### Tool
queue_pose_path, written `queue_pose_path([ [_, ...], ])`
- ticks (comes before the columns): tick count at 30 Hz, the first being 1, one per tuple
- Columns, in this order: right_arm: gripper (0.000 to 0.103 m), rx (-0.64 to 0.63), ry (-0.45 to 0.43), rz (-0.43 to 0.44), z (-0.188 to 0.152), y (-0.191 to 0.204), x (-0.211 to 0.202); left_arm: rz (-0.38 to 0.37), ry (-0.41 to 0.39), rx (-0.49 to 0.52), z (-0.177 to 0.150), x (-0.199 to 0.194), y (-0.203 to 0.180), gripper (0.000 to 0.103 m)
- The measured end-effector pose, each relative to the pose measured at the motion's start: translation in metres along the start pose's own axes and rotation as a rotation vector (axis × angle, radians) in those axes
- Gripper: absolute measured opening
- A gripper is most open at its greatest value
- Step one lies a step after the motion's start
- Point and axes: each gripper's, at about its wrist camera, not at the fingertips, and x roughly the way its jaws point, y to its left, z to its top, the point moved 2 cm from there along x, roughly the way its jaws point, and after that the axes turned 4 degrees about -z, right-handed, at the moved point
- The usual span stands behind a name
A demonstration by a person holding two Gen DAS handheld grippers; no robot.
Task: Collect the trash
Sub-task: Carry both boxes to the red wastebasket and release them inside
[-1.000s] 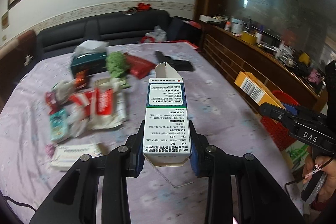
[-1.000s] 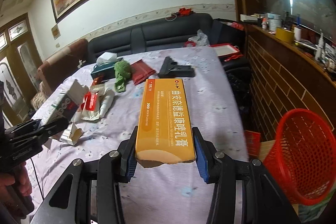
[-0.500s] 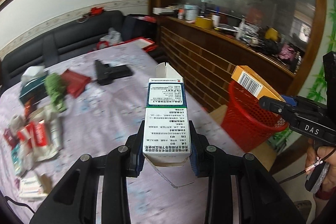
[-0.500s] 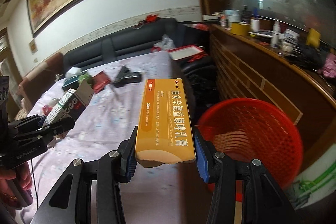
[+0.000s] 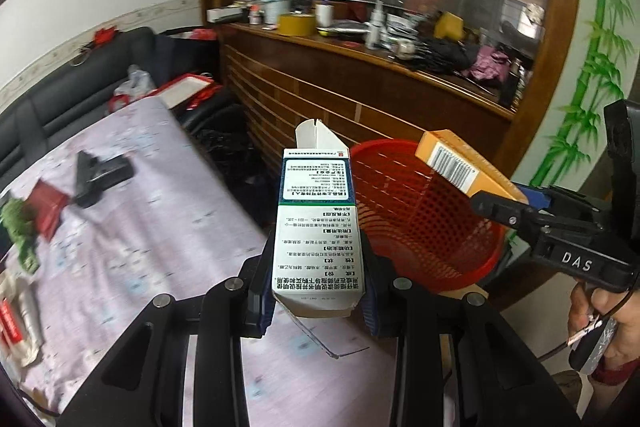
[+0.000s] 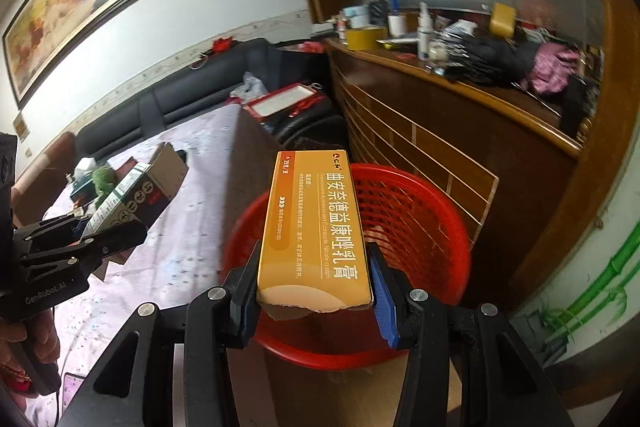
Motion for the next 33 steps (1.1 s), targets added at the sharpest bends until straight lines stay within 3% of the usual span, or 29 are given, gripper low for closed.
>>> queue_pose_path([
  [7,0.051,0.046,0.019,-0.035,-0.004,-0.031,0.005,-0.042,0.025,0.034,0.013,0.032,-0.031,0.033],
  [18,0.051,0.1,0.059,-0.041,-0.004,-0.049,0.025,-0.062,0.071,0.019,0.015,0.076,-0.043,0.033],
  [19,0.051,0.104,0.058,-0.042,-0.004,-0.05,0.026,-0.067,0.074,0.018,0.014,0.077,-0.044,0.036],
  [22,0.055,0.105,0.051,-0.055,-0.003,-0.051,0.024,-0.051,0.047,0.019,0.013,0.072,-0.043,0.071],
  [28,0.061,0.111,0.028,-0.076,-0.002,-0.048,0.014,-0.014,-0.007,0.007,0.011,0.047,-0.033,0.079],
  [33,0.073,0.09,-0.002,-0.06,-0.001,-0.03,0.005,0.075,-0.071,0.018,-0.001,0.013,-0.017,0.09],
])
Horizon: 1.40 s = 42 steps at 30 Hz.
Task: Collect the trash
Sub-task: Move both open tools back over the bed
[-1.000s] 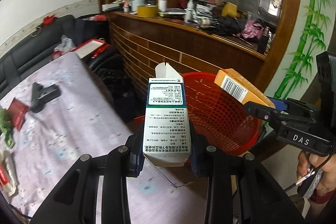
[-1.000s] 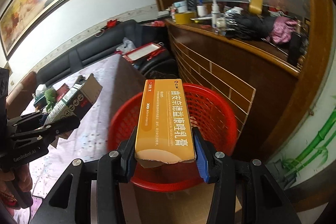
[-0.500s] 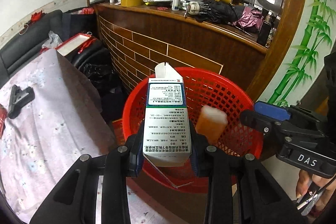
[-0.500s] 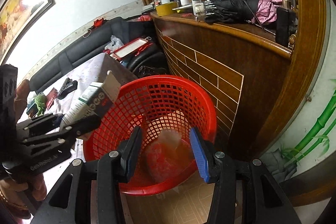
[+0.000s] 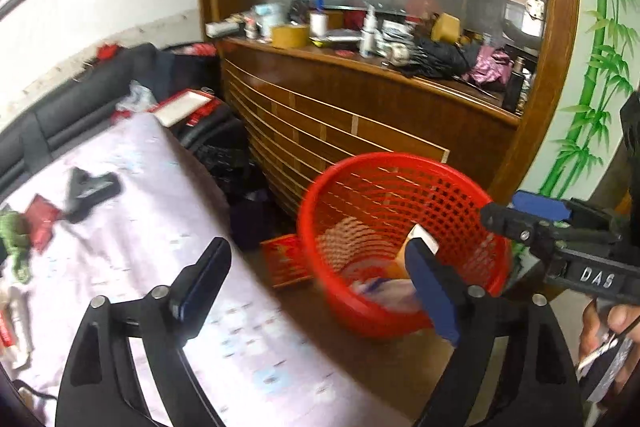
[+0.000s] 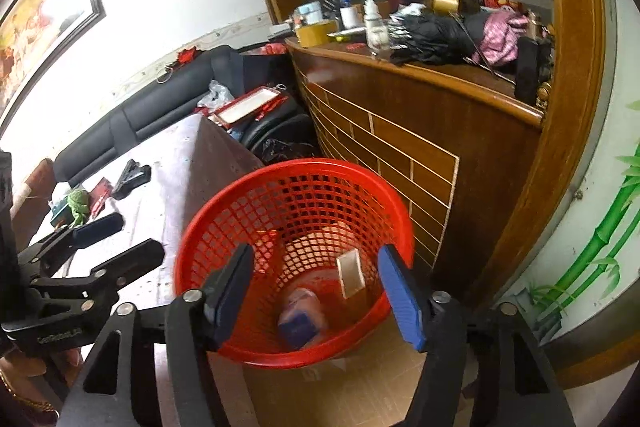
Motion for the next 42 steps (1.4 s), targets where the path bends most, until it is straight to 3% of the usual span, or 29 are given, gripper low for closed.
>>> queue_pose_path([
  [10,0.103,-0.028,-0.044,0.075,-0.004,0.05,-0.006,0.159,-0.057,-0.076,-0.033,-0.061,0.058,0.094],
  [18,0.103,-0.06,-0.101,0.1,-0.015,0.086,-0.016,0.27,-0.105,-0.152,-0.063,-0.108,0.097,0.095],
  [24,0.103,-0.131,-0.152,0.125,-0.024,0.12,-0.025,0.345,-0.114,-0.274,-0.103,-0.15,0.141,0.095],
  [37,0.103,-0.28,-0.119,0.28,-0.041,0.223,-0.014,0.608,-0.099,-0.537,-0.209,-0.252,0.255,0.095],
  [42,0.103,-0.335,-0.087,0.334,-0.049,0.266,-0.005,0.67,-0.101,-0.627,-0.235,-0.282,0.293,0.096],
])
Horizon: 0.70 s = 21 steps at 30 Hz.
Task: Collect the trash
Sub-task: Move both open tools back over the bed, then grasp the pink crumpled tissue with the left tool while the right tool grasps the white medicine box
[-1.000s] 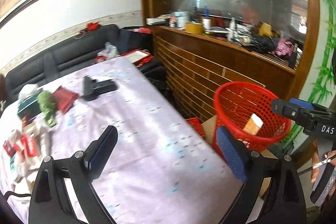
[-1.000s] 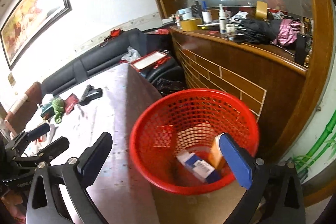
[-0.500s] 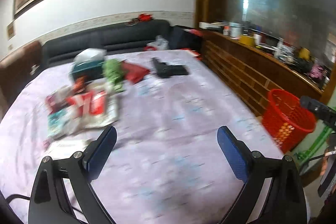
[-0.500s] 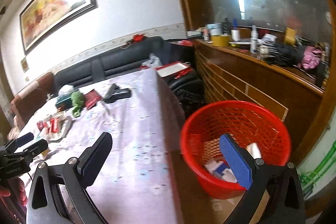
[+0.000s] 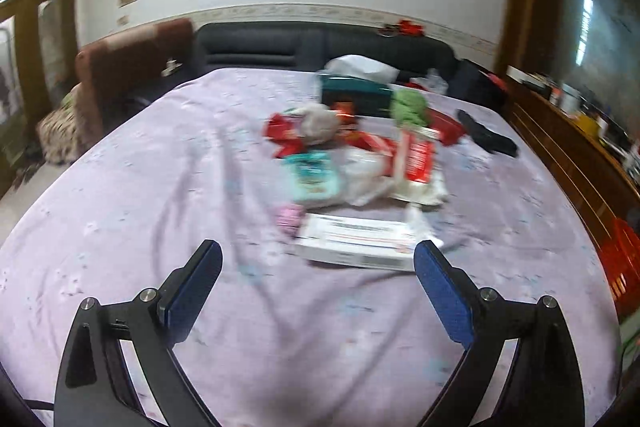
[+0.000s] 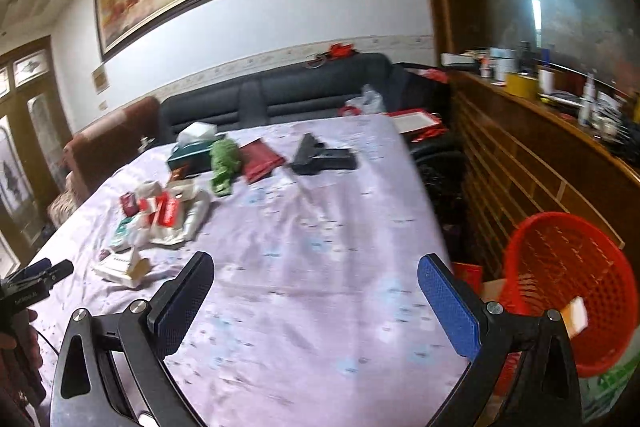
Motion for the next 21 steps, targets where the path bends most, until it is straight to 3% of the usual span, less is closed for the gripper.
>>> queue_pose_path([
  [11,0.102,-0.12,0.105,0.145,0.005,0.086,0.058,0.015,0.047,-0.028,0.008,0.025,0.034,0.096],
  [14,0.097,-0.159,0.152,0.21,0.0,0.11,0.071,0.021,0.076,-0.021,0.005,0.035,0.037,0.096],
  [18,0.078,-0.207,0.23,0.296,-0.01,0.146,0.09,0.02,0.106,-0.031,0.006,0.051,0.043,0.095],
  [21,0.071,-0.236,0.271,0.349,-0.016,0.173,0.103,-0.004,0.127,-0.037,0.01,0.061,0.046,0.076],
])
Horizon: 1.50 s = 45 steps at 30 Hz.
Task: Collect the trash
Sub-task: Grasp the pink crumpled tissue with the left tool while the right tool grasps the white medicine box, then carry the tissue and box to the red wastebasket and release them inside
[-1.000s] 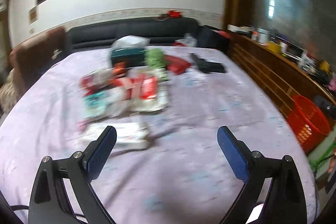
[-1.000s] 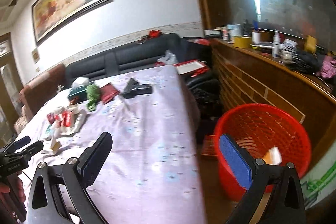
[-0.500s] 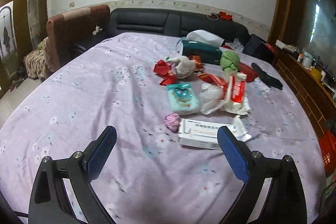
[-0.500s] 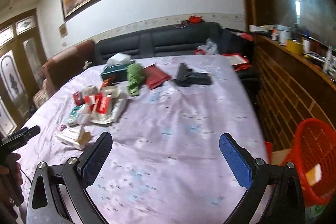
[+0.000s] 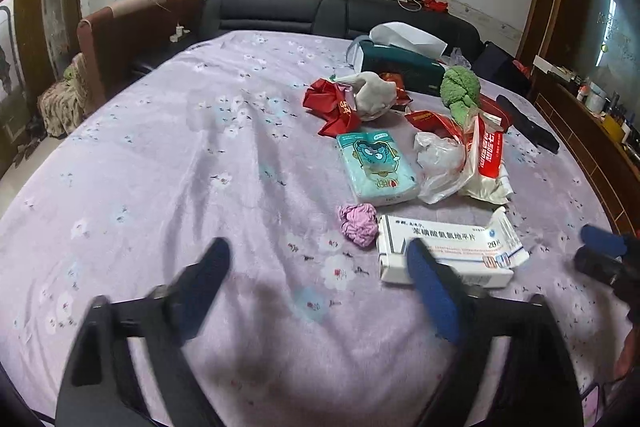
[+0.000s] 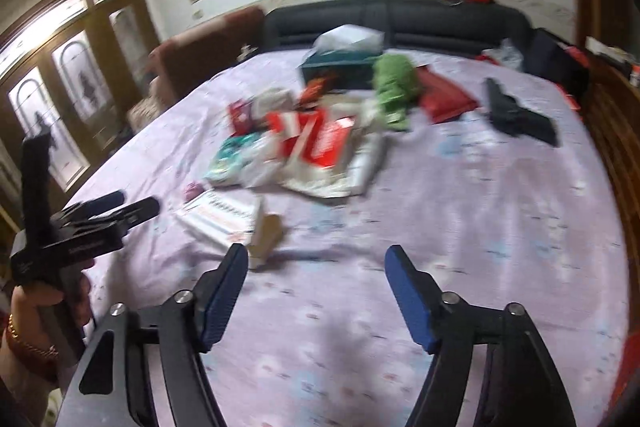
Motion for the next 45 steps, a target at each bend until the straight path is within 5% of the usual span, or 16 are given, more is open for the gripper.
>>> queue_pose_path([
  [4,0.057,-0.033,0.036,0.041,0.004,0.024,0.022,-0.047,0.053,-0.017,0.008,0.02,0.002,0.045],
  [8,0.051,-0.043,0.07,0.058,0.008,0.033,0.041,-0.097,0.076,-0.027,0.015,0.033,0.0,0.041],
  [11,0.032,-0.043,0.096,0.066,0.009,0.035,0.054,-0.133,0.086,-0.03,0.018,0.04,-0.003,0.034],
  [18,0.008,-0.065,0.12,0.076,0.007,0.041,0.067,-0.159,0.094,0.0,0.016,0.043,-0.012,0.024],
  [29,0.006,0.013,0.035,-0.039,0.004,-0.005,0.024,-0.123,0.098,0.032,0.014,0.054,-0.028,0.021],
  [45,0.006,0.109,-0.064,-0.058,-0.016,-0.039,-0.042,-0.194,0.011,0.139,-0.006,-0.021,-0.101,0.021],
])
